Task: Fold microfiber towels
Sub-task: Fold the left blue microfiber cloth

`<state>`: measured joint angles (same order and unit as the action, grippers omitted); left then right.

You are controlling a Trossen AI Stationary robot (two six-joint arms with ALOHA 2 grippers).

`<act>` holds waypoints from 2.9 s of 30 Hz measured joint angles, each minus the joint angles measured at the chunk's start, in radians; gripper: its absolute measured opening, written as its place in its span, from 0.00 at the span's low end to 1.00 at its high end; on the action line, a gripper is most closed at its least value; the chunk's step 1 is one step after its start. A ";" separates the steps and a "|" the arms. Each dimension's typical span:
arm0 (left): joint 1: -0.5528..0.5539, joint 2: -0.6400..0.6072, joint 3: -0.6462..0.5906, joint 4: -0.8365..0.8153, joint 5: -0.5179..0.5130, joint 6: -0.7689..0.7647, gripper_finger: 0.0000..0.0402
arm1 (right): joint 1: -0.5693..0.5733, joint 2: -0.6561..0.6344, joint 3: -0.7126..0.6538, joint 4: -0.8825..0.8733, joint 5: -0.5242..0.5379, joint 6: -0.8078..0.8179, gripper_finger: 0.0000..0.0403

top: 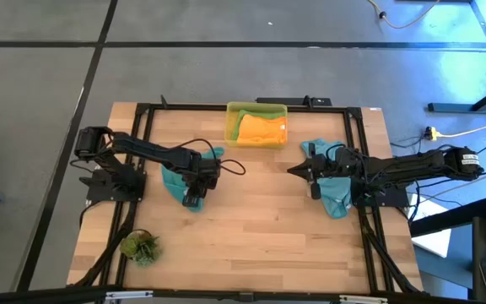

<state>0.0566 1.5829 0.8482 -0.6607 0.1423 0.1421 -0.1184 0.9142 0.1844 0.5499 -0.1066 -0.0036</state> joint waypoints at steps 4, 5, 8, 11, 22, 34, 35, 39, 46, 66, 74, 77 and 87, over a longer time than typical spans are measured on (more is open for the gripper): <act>0.000 0.011 -0.002 -0.007 0.000 0.001 0.26 | 0.000 0.000 0.000 0.000 0.000 0.002 0.03; 0.000 0.012 -0.007 -0.007 0.000 0.001 0.26 | 0.000 0.000 0.000 0.000 0.000 0.002 0.03; 0.000 0.040 -0.018 0.000 -0.001 0.009 0.22 | 0.000 0.000 0.000 -0.001 0.000 0.002 0.03; 0.000 0.055 -0.017 -0.005 -0.011 0.011 0.15 | 0.000 0.000 0.000 -0.001 0.000 0.002 0.03; -0.008 -0.014 0.165 -0.083 -0.171 0.029 0.00 | 0.003 0.000 0.000 0.015 -0.022 0.023 0.03; -0.064 -0.058 0.443 -0.009 -0.413 0.076 0.00 | 0.060 0.000 0.000 0.078 -0.045 0.024 0.03; -0.070 -0.058 0.458 0.007 -0.416 0.077 0.00 | 0.064 0.000 0.000 0.078 -0.045 0.023 0.03; -0.093 -0.060 0.478 0.084 -0.410 0.077 0.00 | 0.085 0.000 0.000 0.105 -0.045 0.023 0.10; -0.150 -0.020 0.478 0.112 -0.361 0.019 0.00 | 0.139 0.000 0.001 0.172 0.000 0.029 0.33; -0.344 0.218 0.477 0.389 -0.453 -0.166 0.00 | 0.215 0.000 0.001 0.212 0.074 0.126 0.41; -0.366 0.217 0.477 0.386 -0.469 -0.159 0.00 | 0.298 0.000 0.000 0.271 0.090 0.184 0.40; -0.371 0.217 0.477 0.387 -0.471 -0.184 0.00 | 0.348 0.011 0.001 0.246 0.089 0.211 0.40; -0.397 0.217 0.477 0.436 -0.473 -0.193 0.00 | 0.471 0.092 0.000 0.322 0.167 0.210 0.40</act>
<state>-0.3403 1.8000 1.3251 -0.2252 -0.3305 -0.0505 0.3529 1.0059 0.1844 0.8724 0.0605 0.2066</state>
